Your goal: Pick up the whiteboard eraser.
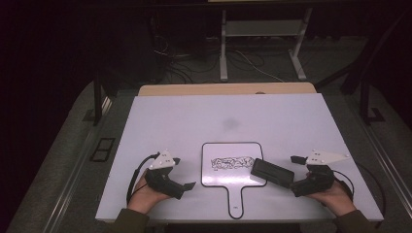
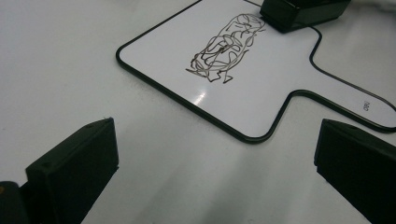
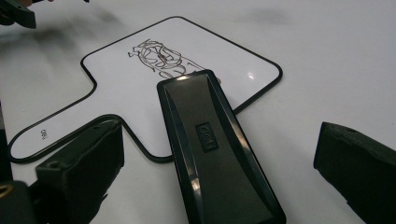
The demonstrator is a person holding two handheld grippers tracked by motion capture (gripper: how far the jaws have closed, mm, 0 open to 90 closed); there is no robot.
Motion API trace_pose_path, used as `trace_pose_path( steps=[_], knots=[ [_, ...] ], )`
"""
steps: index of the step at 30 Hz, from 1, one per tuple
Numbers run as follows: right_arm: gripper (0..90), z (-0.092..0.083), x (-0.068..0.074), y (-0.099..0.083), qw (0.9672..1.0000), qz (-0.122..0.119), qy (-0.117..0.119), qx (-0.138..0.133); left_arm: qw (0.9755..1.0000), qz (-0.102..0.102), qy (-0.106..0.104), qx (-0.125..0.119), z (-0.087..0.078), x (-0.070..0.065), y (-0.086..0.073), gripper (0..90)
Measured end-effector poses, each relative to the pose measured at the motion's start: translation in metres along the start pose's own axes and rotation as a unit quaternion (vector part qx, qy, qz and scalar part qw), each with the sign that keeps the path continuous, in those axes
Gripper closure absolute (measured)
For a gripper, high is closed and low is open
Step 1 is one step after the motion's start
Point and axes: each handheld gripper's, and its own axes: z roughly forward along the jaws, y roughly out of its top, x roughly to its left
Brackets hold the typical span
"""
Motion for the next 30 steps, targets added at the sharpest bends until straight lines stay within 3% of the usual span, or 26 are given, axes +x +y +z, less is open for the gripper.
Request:
trace_pose_path(
  steps=[18,25,30],
  knots=[
    [0.5,-0.003,-0.002,0.004,0.9999,0.006,0.005,-0.013,1.0,-0.006,-0.003,-0.007,-0.005,0.002,-0.003,0.0],
    [0.5,-0.003,-0.005,0.007,0.9996,0.023,0.009,-0.015,1.0,-0.003,0.002,-0.005,-0.007,0.004,-0.003,0.0],
    [0.6,-0.004,-0.008,0.012,0.9994,0.028,0.007,-0.017,0.9999,-0.012,0.001,-0.008,-0.008,0.005,-0.005,0.0]
  ],
)
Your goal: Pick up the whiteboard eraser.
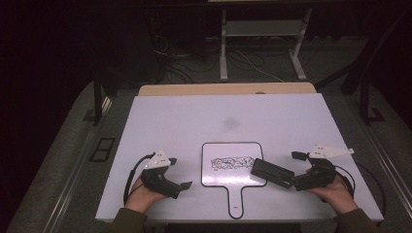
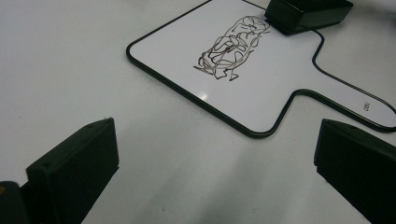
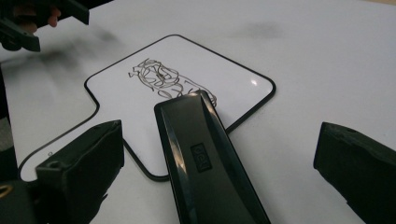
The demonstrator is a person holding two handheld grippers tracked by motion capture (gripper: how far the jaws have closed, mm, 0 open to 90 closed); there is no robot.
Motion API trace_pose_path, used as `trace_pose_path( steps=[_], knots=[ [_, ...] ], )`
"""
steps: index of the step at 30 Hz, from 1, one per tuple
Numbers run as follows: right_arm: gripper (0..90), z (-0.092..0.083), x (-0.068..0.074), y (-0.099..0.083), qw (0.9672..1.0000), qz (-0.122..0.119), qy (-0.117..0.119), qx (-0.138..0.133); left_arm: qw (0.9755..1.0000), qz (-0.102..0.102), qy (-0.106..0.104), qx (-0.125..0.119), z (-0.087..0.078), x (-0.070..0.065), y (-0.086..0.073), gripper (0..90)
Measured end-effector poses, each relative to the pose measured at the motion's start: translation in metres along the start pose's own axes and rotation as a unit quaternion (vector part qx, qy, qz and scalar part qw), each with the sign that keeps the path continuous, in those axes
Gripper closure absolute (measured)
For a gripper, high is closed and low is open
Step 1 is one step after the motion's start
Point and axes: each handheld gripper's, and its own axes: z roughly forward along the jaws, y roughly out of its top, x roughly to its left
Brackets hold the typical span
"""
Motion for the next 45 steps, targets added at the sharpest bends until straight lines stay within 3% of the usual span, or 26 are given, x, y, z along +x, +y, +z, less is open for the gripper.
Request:
trace_pose_path(
  steps=[2,11,18,32,45],
  knots=[
    [0.6,0.0,-0.002,0.002,1.0,0.002,0.006,0.002,1.0,-0.001,0.0,-0.002,0.0,0.0,0.0,0.0],
    [0.6,0.002,-0.003,0.006,0.9996,-0.022,-0.008,0.017,1.0,0.001,-0.003,0.001,0.001,0.001,-0.001,0.0],
    [0.6,0.003,-0.006,0.01,0.9991,-0.028,-0.017,0.028,1.0,-0.003,-0.005,0.0,0.003,-0.001,-0.001,0.0],
    [0.6,0.008,-0.009,0.019,0.9986,-0.039,-0.015,0.034,1.0,0.003,-0.001,0.003,0.006,-0.004,0.001,0.0],
    [0.6,0.015,-0.013,0.027,0.9984,-0.041,0.001,0.039,0.9999,0.001,-0.01,-0.002,0.007,-0.006,0.002,0.0]
  ],
)
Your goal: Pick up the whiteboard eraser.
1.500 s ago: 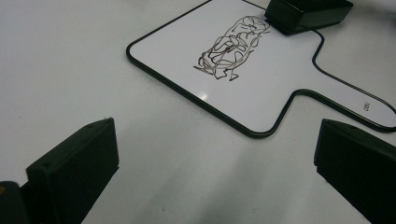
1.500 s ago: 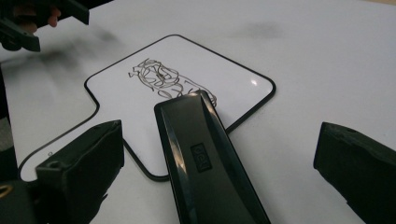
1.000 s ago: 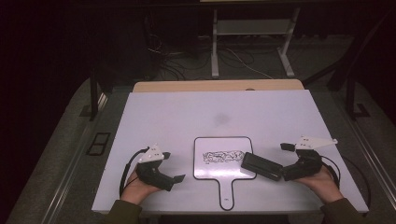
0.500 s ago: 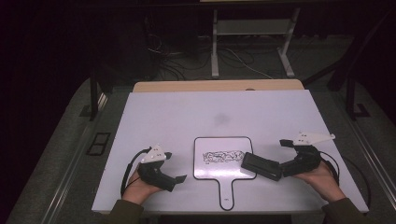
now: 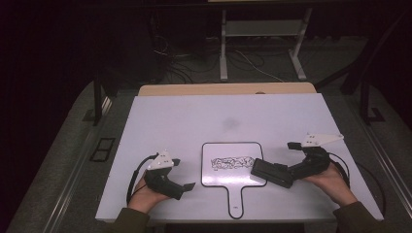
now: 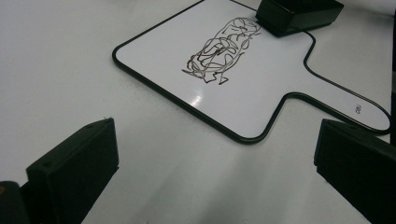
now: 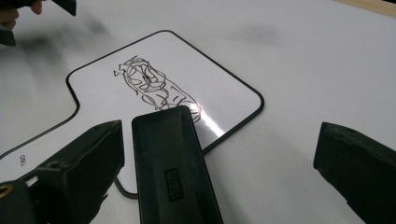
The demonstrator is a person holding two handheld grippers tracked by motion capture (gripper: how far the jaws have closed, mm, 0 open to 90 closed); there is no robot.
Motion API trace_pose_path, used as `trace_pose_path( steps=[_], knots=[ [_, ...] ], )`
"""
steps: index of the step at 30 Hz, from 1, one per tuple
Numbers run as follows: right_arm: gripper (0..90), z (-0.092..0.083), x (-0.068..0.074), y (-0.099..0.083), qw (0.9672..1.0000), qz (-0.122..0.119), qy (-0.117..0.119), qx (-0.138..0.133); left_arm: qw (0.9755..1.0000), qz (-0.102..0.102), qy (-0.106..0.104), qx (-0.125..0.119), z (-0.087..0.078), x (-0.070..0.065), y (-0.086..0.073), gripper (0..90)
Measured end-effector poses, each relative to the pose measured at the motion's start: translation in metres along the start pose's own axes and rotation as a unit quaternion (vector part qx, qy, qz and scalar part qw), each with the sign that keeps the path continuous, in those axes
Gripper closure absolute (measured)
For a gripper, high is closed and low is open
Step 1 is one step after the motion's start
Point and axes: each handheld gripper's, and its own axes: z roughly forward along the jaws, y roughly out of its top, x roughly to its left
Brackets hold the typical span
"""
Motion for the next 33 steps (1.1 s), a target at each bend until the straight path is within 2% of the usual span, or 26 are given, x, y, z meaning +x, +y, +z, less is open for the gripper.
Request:
trace_pose_path(
  steps=[11,22,28,33],
  knots=[
    [0.7,0.008,-0.003,0.011,0.9999,-0.012,0.007,0.002,1.0,0.0,-0.001,-0.002,0.0,-0.001,0.0,0.0],
    [0.7,0.019,-0.01,0.022,0.9998,-0.014,0.014,0.003,1.0,-0.001,-0.002,-0.003,0.0,-0.001,0.0,0.0],
    [0.7,0.027,-0.012,0.027,0.9995,-0.021,0.021,0.01,1.0,-0.001,-0.003,-0.003,0.0,-0.001,0.0,0.0],
    [0.7,0.031,-0.01,0.026,0.999,-0.024,0.027,0.027,1.0,0.0,-0.004,-0.002,0.0,-0.001,0.0,0.0]
  ],
)
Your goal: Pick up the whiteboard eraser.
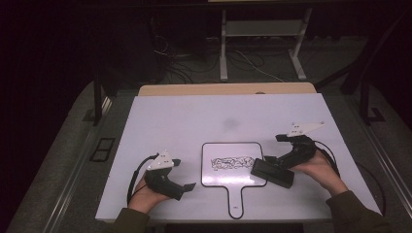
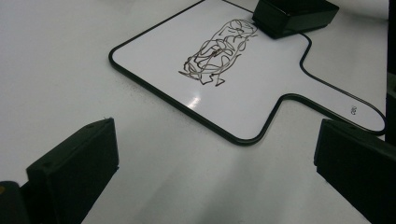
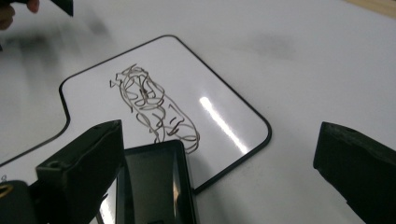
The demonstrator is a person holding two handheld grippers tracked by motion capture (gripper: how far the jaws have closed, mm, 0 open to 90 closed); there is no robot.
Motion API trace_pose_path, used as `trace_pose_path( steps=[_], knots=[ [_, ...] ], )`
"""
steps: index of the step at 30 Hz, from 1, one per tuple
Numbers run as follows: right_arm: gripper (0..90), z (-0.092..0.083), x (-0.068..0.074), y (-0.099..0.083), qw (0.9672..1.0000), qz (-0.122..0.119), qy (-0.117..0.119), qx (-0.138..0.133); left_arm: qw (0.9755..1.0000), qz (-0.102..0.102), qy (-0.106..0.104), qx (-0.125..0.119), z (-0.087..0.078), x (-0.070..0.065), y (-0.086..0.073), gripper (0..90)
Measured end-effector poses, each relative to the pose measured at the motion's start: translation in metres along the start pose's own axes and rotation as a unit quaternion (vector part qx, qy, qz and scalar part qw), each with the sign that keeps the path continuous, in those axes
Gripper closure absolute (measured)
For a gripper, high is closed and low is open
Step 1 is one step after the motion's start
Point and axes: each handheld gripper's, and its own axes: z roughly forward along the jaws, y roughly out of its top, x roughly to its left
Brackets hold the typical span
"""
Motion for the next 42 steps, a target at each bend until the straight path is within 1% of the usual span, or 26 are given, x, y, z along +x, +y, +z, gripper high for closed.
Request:
trace_pose_path(
  steps=[3,5,7,12,16,17,18,22,24,26,27,33,38,39,40,41,42],
  knots=[
    [0.7,0.001,0.002,-0.001,0.9999,-0.005,0.003,0.013,1.0,0.0,0.0,0.0,0.0,0.0,0.0,0.0],
    [0.8,0.002,0.003,-0.002,0.9997,-0.006,0.009,0.022,1.0,-0.001,-0.001,-0.002,-0.001,0.0,0.0,0.0],
    [3.7,0.002,0.004,-0.002,0.9994,-0.01,0.016,0.029,1.0,-0.001,-0.001,-0.002,-0.001,0.0,0.0,0.0],
    [3.7,0.003,0.006,-0.003,0.999,-0.016,0.014,0.04,1.0,0.0,-0.002,-0.002,-0.001,0.0,0.0,0.0],
    [3.7,0.003,0.008,-0.005,0.998,-0.024,0.011,0.057,1.0,0.0,-0.003,-0.002,-0.001,0.0,0.0,0.0],
    [3.7,0.003,0.008,-0.005,0.998,-0.024,0.011,0.057,1.0,0.0,-0.003,-0.002,-0.001,0.0,0.0,0.0],
    [3.7,0.004,0.01,-0.006,0.9975,-0.026,0.011,0.065,1.0,0.0,-0.003,-0.002,-0.001,0.0,0.0,0.0],
    [3.7,0.005,0.012,-0.007,0.9966,-0.029,0.011,0.076,1.0,0.0,-0.003,-0.001,-0.001,0.0,0.0,0.0],
    [3.7,0.005,0.013,-0.008,0.9956,-0.036,0.008,0.086,1.0,0.001,-0.002,-0.001,-0.001,0.0,0.0,0.0],
    [3.7,0.005,0.014,-0.008,0.9954,-0.037,0.008,0.088,1.0,0.001,-0.002,-0.001,-0.001,0.0,0.0,0.0],
    [3.7,0.005,0.014,-0.01,0.9946,-0.041,0.008,0.095,1.0,0.002,-0.002,-0.001,-0.001,0.0,0.0,0.0],
    [3.7,0.007,0.014,-0.013,0.993,-0.042,0.006,0.11,1.0,0.001,-0.003,0.0,-0.001,-0.001,0.0,0.0],
    [3.7,0.009,0.015,-0.015,0.9918,-0.045,0.012,0.119,1.0,0.0,-0.003,0.0,-0.001,0.0,-0.001,0.0],
    [3.7,0.01,0.016,-0.016,0.9908,-0.046,0.014,0.127,1.0,0.0,-0.003,0.0,-0.001,0.0,-0.001,0.0],
    [3.7,0.01,0.016,-0.016,0.9908,-0.046,0.014,0.127,1.0,0.002,-0.003,0.0,-0.002,0.0,-0.001,0.0],
    [3.7,0.012,0.018,-0.018,0.9895,-0.049,0.017,0.135,1.0,0.001,-0.002,0.0,-0.002,0.0,-0.001,0.0],
    [4.0,0.012,0.019,-0.018,0.9891,-0.05,0.017,0.138,1.0,0.001,-0.003,0.0,-0.001,0.0,-0.001,0.0]
  ],
)
